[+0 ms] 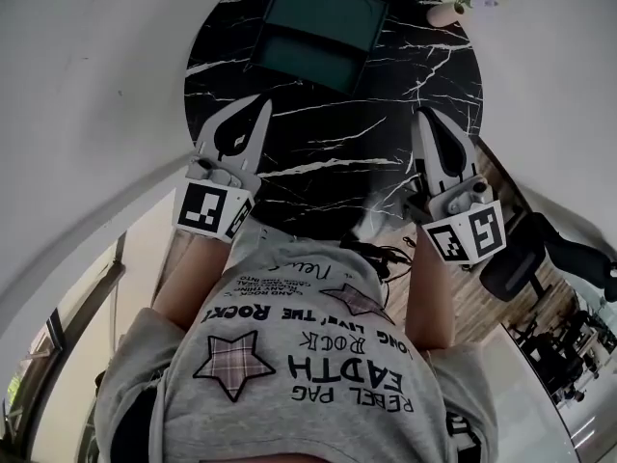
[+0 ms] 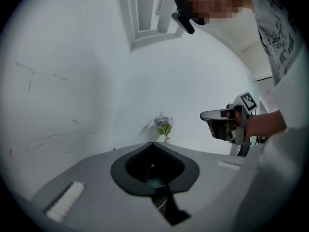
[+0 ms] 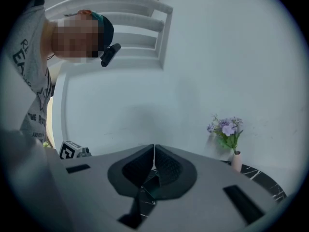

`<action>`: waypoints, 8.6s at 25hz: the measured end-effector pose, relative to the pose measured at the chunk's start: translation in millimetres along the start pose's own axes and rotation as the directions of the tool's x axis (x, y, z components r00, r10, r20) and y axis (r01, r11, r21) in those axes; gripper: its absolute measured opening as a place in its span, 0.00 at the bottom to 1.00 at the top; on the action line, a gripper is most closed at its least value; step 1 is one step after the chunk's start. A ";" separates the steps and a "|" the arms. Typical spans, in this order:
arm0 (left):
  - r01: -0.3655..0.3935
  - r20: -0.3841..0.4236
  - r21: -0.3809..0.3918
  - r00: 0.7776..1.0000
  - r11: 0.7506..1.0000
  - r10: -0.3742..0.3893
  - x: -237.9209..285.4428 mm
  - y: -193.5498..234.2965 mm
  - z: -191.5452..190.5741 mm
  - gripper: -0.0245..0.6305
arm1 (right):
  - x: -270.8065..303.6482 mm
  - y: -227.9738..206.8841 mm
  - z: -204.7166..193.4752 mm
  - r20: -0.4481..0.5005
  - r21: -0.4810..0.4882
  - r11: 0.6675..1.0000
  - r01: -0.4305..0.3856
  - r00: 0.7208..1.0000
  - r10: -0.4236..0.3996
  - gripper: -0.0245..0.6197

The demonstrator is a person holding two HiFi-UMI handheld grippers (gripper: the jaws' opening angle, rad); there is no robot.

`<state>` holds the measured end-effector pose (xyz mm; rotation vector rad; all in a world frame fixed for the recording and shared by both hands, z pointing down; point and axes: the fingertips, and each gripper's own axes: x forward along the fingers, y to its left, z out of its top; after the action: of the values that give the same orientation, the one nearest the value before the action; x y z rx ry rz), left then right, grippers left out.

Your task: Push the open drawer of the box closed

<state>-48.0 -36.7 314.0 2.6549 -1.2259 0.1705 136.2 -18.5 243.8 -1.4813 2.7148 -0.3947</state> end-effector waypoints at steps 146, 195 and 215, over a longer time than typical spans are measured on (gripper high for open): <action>0.001 -0.519 -0.073 0.854 0.997 -0.038 114.7 16.9 -237.0 0.15 | 203.2 -225.2 -200.5 -0.609 0.001 0.957 0.289 0.760 -0.228 0.28; -0.069 -0.447 -0.046 0.893 0.997 0.042 204.2 47.2 -213.2 0.15 | 204.0 -224.5 -200.0 -0.612 0.050 0.957 0.285 0.766 -0.196 0.28; -0.110 -0.511 -0.062 0.857 0.992 0.063 164.6 66.6 -203.3 0.19 | 191.2 -214.0 -174.3 -0.531 -0.085 0.962 0.260 0.805 -0.265 0.28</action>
<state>4.4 -151.6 552.6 2.2584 -1.1323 0.7608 183.2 -251.3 481.0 -2.0225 2.8876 -0.9479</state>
